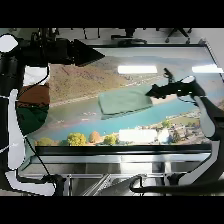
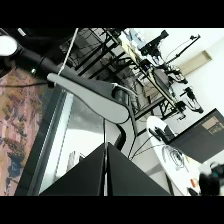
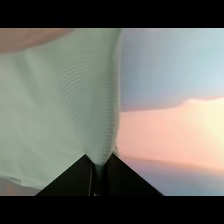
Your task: Fold the shirts.
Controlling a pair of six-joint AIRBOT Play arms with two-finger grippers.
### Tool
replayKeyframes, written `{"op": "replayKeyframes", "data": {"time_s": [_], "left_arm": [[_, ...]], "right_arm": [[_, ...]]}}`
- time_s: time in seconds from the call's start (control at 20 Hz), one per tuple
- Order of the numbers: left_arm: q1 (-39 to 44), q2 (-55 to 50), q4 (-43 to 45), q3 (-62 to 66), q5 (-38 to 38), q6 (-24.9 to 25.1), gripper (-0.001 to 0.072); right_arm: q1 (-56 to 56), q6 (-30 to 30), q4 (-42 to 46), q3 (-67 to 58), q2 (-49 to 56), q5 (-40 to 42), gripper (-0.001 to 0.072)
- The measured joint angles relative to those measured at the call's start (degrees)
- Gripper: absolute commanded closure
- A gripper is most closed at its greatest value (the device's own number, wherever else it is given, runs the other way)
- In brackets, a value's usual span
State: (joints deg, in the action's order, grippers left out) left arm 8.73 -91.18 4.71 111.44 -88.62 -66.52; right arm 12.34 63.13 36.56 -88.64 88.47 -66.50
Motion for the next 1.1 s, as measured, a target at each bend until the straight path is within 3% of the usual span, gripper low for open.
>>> {"op": "replayKeyframes", "data": {"time_s": [0.3, 0.5, 0.7, 0.9, 1.1], "left_arm": [[0.0, 0.0, 0.1, 0.0, -2.5, 0.0, 0.0689], [0.0, 0.0, 0.1, 0.0, -2.9, 0.2, 0.0689], [0.0, 0.0, 0.1, 0.0, -2.9, 1.1, 0.0689], [1.0, 0.0, 0.1, 0.0, -2.9, 2.0, 0.0689], [3.2, 0.0, 0.1, 0.0, -2.9, 3.0, 0.0689]], "right_arm": [[23.3, 5.0, 1.7, 0.1, -6.6, -0.2, 0.0699], [35.4, 9.9, 11.9, 1.6, -9.8, -5.9, 0.07], [40.2, 17.9, 23.4, 11.7, -16.6, -6.9, 0.0699], [41.5, 28.9, 31.2, 28.6, -28.2, -0.9, 0.0698], [41.8, 33.6, 35.1, 42.5, -36.8, 3.7, 0.0697]]}}
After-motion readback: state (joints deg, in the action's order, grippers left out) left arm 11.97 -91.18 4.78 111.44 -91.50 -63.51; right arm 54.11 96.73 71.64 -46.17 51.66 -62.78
